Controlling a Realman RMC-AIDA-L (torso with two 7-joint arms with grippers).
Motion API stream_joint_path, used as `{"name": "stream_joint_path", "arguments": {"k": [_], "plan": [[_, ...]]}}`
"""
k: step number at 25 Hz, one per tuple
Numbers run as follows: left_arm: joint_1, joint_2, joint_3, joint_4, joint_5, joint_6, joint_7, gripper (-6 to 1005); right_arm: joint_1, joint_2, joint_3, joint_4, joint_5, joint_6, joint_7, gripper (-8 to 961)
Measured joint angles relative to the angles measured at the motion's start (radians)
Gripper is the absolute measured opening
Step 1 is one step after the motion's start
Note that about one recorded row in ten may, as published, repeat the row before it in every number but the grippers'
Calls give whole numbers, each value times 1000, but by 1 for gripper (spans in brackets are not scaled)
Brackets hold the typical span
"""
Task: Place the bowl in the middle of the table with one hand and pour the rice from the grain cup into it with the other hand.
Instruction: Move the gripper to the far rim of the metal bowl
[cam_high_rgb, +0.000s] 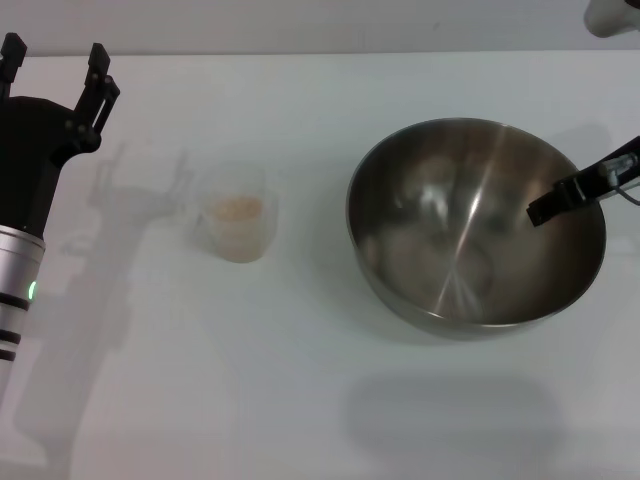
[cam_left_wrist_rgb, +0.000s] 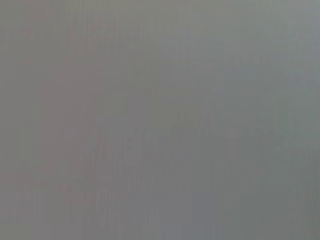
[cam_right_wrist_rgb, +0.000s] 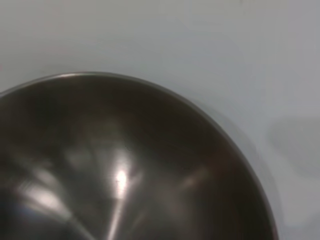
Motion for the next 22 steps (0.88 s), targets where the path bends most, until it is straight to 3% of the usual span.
{"name": "stream_joint_path", "arguments": {"k": [4, 14, 22], "plan": [[0, 0, 0, 0, 0, 0, 0, 829, -1, 0, 4, -2, 12, -5, -15, 638], [0, 0, 0, 0, 0, 0, 0, 829, 1, -2, 4, 5, 10, -5, -29, 435], [0, 0, 0, 0, 0, 3, 0, 829, -14, -2, 14, -34, 7, -5, -39, 80]]}}
